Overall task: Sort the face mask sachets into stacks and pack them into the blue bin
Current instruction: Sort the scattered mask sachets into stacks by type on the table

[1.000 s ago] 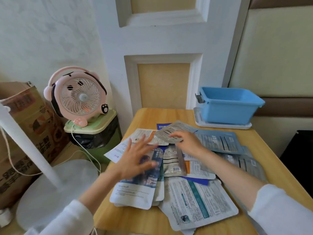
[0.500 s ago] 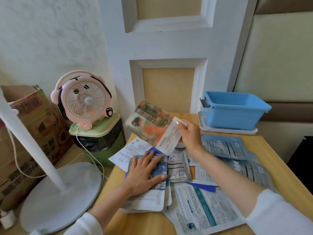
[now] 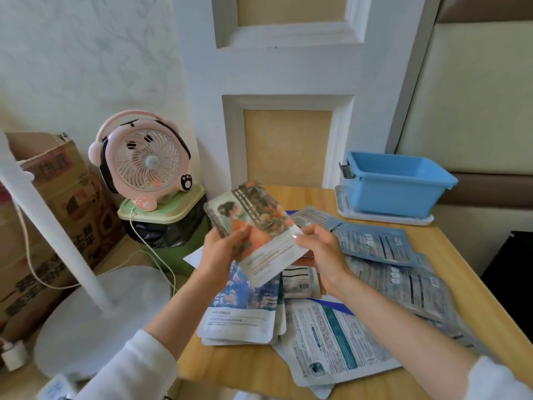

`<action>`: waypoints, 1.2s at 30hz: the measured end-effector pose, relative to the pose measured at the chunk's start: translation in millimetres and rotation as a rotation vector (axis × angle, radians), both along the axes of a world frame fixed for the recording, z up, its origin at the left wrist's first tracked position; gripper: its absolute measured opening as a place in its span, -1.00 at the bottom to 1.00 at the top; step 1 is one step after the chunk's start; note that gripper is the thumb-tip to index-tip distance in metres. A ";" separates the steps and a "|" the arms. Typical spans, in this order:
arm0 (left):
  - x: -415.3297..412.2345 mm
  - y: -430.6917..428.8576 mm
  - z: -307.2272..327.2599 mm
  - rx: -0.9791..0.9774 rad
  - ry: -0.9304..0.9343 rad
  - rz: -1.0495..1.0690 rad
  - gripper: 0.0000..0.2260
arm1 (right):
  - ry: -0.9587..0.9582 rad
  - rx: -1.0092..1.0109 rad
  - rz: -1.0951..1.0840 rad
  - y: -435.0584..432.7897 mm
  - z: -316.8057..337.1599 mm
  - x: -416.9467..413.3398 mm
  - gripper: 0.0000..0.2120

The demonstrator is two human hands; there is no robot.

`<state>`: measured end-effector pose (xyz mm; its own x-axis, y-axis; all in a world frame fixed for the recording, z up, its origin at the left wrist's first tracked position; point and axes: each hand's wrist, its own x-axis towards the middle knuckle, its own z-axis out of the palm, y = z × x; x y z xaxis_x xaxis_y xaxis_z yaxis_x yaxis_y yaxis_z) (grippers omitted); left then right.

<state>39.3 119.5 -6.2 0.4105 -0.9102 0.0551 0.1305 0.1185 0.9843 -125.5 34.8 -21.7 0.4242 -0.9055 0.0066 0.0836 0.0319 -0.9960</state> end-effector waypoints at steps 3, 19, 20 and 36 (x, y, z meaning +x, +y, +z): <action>15.3 1.8 0.5 0.119 -0.061 -0.075 -0.91 | 0.024 0.066 0.256 -3.6 8.3 -1.2 -0.81; 97.0 -17.6 -58.2 0.644 -0.486 0.379 -0.78 | 1.004 -0.904 0.135 21.6 -16.4 35.7 -0.25; 97.7 -17.8 -57.2 0.619 -0.533 0.437 -0.81 | 0.978 -1.003 0.253 23.9 -18.4 37.3 -0.23; 37.1 33.2 -34.7 -0.843 -1.752 0.037 -0.94 | -0.408 0.464 0.591 -25.3 25.4 -1.4 -0.28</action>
